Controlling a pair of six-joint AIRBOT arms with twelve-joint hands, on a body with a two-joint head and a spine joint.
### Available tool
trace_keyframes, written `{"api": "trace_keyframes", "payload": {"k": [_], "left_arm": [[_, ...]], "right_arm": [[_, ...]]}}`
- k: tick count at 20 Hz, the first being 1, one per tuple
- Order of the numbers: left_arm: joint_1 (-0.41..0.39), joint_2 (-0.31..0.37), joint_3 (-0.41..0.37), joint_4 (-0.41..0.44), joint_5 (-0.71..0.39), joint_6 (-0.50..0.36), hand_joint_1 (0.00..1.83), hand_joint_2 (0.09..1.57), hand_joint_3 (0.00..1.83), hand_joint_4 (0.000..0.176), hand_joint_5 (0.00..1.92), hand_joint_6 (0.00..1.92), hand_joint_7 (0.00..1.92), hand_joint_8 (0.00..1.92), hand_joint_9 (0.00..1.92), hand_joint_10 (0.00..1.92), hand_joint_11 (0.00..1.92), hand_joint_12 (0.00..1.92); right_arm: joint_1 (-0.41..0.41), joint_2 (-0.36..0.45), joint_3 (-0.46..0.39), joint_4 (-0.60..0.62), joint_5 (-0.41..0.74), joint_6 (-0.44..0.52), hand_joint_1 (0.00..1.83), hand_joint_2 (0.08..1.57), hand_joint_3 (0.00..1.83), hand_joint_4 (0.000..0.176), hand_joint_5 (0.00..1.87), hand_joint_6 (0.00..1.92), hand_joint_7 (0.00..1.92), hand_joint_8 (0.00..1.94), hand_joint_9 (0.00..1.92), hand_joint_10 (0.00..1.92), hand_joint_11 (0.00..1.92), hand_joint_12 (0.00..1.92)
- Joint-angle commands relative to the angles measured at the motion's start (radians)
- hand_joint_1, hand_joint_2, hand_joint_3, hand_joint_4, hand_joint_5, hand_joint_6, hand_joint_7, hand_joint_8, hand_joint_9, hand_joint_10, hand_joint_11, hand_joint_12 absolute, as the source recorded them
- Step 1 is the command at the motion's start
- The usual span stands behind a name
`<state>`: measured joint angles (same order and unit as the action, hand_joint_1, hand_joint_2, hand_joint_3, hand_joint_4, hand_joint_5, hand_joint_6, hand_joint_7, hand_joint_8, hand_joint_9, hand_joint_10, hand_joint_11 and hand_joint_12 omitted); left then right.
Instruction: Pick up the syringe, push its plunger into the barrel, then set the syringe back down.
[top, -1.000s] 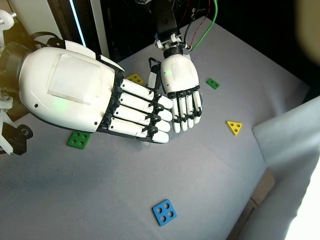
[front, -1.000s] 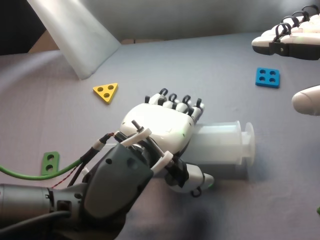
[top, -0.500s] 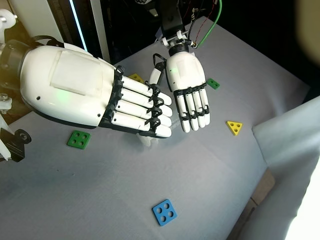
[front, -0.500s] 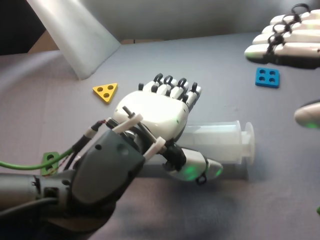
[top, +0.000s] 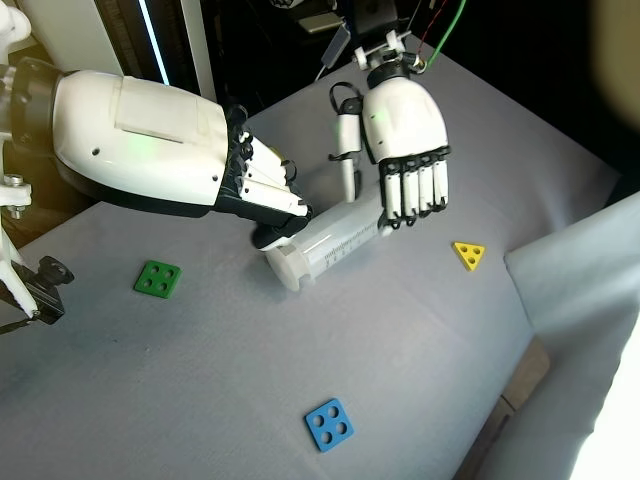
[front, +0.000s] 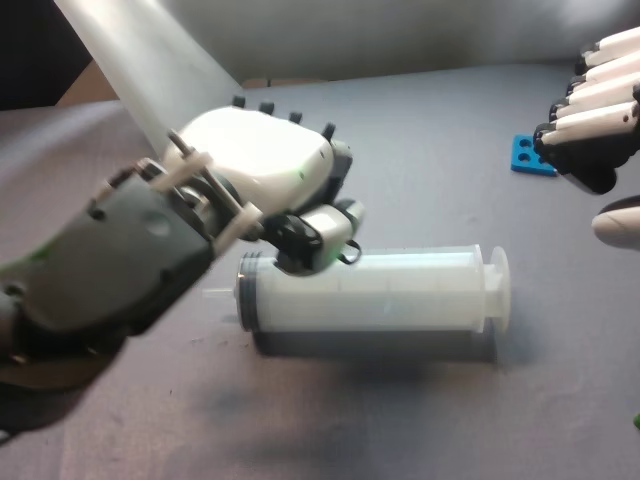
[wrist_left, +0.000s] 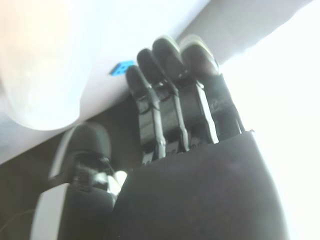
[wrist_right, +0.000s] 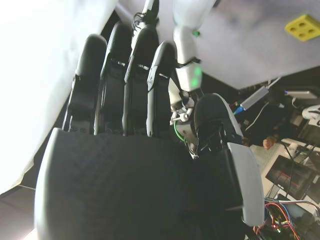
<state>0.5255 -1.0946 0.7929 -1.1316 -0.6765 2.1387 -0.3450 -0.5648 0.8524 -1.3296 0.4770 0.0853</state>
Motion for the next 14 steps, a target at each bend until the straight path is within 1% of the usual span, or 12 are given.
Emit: {"api": "trace_keyframes", "payload": {"k": [1, 2, 3, 4, 5, 6, 7, 9, 10, 12, 13, 14], "left_arm": [[-0.023, 0.018, -0.007, 0.068, 0.014, 0.002, 0.32, 1.57, 0.11, 0.0, 0.58, 1.92, 0.62, 1.92, 0.64, 1.92, 0.77, 1.92], [-0.032, 0.035, -0.009, 0.075, 0.044, 0.002, 0.34, 1.57, 0.08, 0.0, 0.64, 1.92, 0.71, 1.92, 0.73, 1.92, 0.85, 1.92], [-0.051, 0.065, -0.012, 0.097, 0.116, 0.002, 0.36, 1.57, 0.09, 0.0, 0.7, 1.92, 0.78, 1.92, 0.79, 1.92, 0.91, 1.92], [-0.06, 0.08, -0.014, 0.113, 0.162, 0.002, 0.39, 1.57, 0.07, 0.0, 0.73, 1.92, 0.81, 1.92, 0.81, 1.92, 0.92, 1.92], [-0.077, 0.106, -0.016, 0.132, 0.232, 0.0, 0.45, 1.57, 0.04, 0.0, 0.75, 1.92, 0.84, 1.92, 0.85, 1.92, 0.96, 1.92], [-0.091, 0.126, -0.017, 0.157, 0.283, -0.023, 0.53, 1.55, 0.01, 0.0, 0.81, 1.92, 0.91, 1.92, 0.9, 1.92, 1.0, 1.92], [-0.106, 0.147, -0.017, 0.207, 0.338, -0.086, 0.58, 1.54, 0.0, 0.0, 0.84, 1.92, 0.95, 1.92, 0.93, 1.92, 1.02, 1.92], [-0.143, 0.188, -0.02, 0.35, 0.412, -0.226, 0.73, 1.48, 0.0, 0.0, 0.96, 1.92, 1.06, 1.92, 1.04, 1.92, 1.07, 1.92], [-0.169, 0.206, -0.018, 0.45, 0.465, -0.317, 0.74, 1.46, 0.0, 0.0, 1.01, 1.92, 1.13, 1.92, 1.1, 1.92, 1.08, 1.92], [-0.195, 0.233, -0.018, 0.692, 0.513, -0.498, 0.72, 1.47, 0.0, 0.0, 1.12, 1.92, 1.23, 1.92, 1.19, 1.92, 1.16, 1.92], [-0.206, 0.24, -0.016, 0.764, 0.529, -0.561, 0.75, 1.46, 0.0, 0.0, 1.14, 1.92, 1.25, 1.92, 1.2, 1.92, 1.17, 1.92], [-0.218, 0.255, -0.008, 0.947, 0.548, -0.73, 0.77, 1.45, 0.0, 0.0, 1.14, 1.92, 1.24, 1.92, 1.19, 1.92, 1.14, 1.92]], "right_arm": [[0.012, 0.003, -0.002, 0.044, 0.035, -0.004, 0.11, 1.57, 0.02, 0.0, 0.54, 1.92, 0.58, 1.94, 0.63, 1.92, 0.66, 1.92], [0.012, 0.003, -0.002, 0.044, 0.035, -0.005, 0.14, 1.57, 0.03, 0.0, 0.64, 1.92, 0.66, 1.94, 0.71, 1.92, 0.77, 1.92], [0.012, 0.003, -0.002, 0.044, 0.035, -0.005, 0.17, 1.57, 0.06, 0.0, 0.75, 1.92, 0.76, 1.94, 0.78, 1.92, 0.86, 1.92], [0.012, 0.003, -0.002, 0.044, 0.034, -0.005, 0.16, 1.57, 0.08, 0.0, 0.8, 1.92, 0.83, 1.94, 0.82, 1.92, 0.9, 1.92], [0.012, 0.003, -0.002, 0.044, 0.034, -0.005, 0.21, 1.57, 0.07, 0.0, 0.87, 1.92, 0.9, 1.94, 0.86, 1.92, 0.93, 1.92], [0.012, 0.003, -0.002, 0.044, 0.033, -0.005, 0.43, 1.54, 0.02, 0.0, 0.95, 1.92, 0.99, 1.94, 0.93, 1.92, 1.01, 1.92], [0.012, 0.003, -0.002, 0.044, 0.032, -0.005, 0.48, 1.54, 0.01, 0.0, 0.99, 1.92, 1.04, 1.94, 0.97, 1.92, 1.05, 1.92], [0.012, 0.003, -0.002, 0.044, 0.032, -0.006, 0.44, 1.54, 0.0, 0.0, 1.0, 1.92, 1.08, 1.94, 1.0, 1.92, 1.06, 1.92], [0.012, 0.003, -0.002, 0.044, 0.032, -0.006, 0.43, 1.55, 0.0, 0.0, 1.0, 1.92, 1.1, 1.94, 1.03, 1.92, 1.07, 1.92], [0.012, 0.002, -0.002, 0.044, 0.032, -0.014, 0.49, 1.53, 0.0, 0.0, 0.98, 1.92, 1.13, 1.94, 1.09, 1.92, 1.1, 1.92], [0.012, 0.002, -0.002, 0.044, 0.032, -0.019, 0.49, 1.52, 0.0, 0.0, 0.99, 1.92, 1.11, 1.94, 1.07, 1.92, 1.07, 1.92], [0.012, 0.002, -0.002, 0.044, 0.038, -0.025, 0.46, 1.52, 0.0, 0.0, 0.96, 1.92, 1.07, 1.94, 1.03, 1.92, 1.02, 1.92]]}}
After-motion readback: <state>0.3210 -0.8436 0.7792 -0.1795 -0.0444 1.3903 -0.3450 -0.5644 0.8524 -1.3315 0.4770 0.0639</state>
